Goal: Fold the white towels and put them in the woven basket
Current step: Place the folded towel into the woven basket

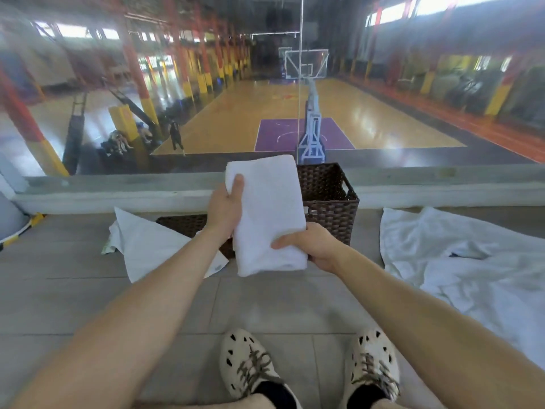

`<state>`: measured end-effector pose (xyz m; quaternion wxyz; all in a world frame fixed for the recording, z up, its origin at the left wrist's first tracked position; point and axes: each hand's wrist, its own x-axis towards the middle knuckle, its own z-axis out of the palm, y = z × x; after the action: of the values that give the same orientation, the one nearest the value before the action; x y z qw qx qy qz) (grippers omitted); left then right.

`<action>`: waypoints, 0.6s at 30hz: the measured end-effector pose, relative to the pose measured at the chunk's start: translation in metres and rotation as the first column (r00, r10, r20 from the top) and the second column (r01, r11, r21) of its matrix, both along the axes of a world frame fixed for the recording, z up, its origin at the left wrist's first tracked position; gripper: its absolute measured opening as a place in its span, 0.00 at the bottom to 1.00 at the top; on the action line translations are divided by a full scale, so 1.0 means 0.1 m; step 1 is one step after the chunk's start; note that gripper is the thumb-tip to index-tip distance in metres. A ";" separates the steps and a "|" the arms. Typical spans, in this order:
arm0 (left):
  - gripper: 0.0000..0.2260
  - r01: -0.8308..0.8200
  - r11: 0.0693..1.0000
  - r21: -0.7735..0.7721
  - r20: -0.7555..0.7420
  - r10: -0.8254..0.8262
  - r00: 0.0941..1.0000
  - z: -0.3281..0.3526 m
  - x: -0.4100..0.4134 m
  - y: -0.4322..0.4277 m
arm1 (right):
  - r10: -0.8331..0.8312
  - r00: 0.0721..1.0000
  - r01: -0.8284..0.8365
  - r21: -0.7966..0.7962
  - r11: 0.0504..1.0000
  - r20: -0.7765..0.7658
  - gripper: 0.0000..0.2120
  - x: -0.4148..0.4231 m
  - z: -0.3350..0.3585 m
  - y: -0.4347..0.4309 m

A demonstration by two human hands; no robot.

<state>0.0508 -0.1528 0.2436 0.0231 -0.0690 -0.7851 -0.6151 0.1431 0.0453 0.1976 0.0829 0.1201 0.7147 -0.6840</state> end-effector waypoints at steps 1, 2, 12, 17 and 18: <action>0.28 0.090 0.996 0.011 0.015 -0.090 0.996 0.17 -0.02 0.01 | -0.029 0.998 0.031 0.021 0.999 -0.054 0.36 -0.04 0.16 0.05; 0.22 0.226 0.974 0.029 0.068 -0.228 0.971 0.33 -0.08 0.01 | -0.048 0.993 0.053 0.042 0.998 -0.109 0.36 -0.10 0.32 0.13; 0.29 0.538 0.821 -0.193 0.169 -0.512 0.842 0.59 -1.94 1.07 | -0.092 0.938 0.039 -0.162 0.986 -0.333 0.18 -1.82 0.79 1.26; 0.17 0.475 0.829 -0.296 0.046 -0.485 0.873 0.15 -2.87 1.79 | -0.364 0.890 0.251 -0.371 0.894 -0.275 0.14 -2.98 0.44 1.86; 0.15 0.422 0.849 -0.318 0.004 -0.444 0.896 0.01 -3.00 1.88 | -0.405 0.879 0.296 -0.377 0.878 -0.252 0.14 -3.13 0.34 1.92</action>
<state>-0.2496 0.0351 0.2446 -0.0999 -0.2681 -0.8349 -0.4701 -0.1701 0.2369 0.2312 -0.1433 0.1201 0.5605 -0.8068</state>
